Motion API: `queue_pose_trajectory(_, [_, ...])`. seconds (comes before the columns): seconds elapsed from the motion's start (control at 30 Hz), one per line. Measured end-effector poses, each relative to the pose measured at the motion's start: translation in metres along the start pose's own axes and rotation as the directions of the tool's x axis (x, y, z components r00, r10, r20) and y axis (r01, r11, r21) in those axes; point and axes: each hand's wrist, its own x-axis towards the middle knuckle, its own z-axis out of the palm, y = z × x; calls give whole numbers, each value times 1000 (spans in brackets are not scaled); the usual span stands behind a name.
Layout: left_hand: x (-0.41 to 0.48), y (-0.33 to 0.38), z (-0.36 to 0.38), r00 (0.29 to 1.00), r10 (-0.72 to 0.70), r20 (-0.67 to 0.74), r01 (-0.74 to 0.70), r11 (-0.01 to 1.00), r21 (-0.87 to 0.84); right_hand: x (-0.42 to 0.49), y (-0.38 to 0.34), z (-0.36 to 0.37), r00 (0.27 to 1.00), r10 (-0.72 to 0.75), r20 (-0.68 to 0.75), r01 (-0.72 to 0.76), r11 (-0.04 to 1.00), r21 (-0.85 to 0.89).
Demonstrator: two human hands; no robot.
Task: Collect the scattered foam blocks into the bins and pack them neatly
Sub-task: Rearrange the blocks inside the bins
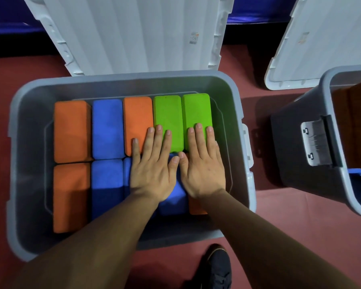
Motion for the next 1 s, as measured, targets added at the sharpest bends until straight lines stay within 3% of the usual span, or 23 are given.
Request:
queue_pose_trajectory(0.3, [1, -2, -9, 998, -1, 69, 4, 999, -43, 1, -1, -7, 996, 16, 83, -16, 1000, 2])
queue_pose_trajectory(0.4, [2, -9, -23, 997, 21, 78, -11, 992, -126, 4, -4, -22, 991, -10, 130, -2, 996, 94])
queue_pose_trajectory(0.63, [7, 33, -87, 1000, 2, 20, 2, 979, -203, -14, 16, -88, 999, -41, 7, 37, 959, 280])
queue_pose_trajectory(1.0, [21, 204, -142, 986, 164, -19, -163, 948, -274, -66, 171, -203, 952, 303, -47, -290, 940, 179])
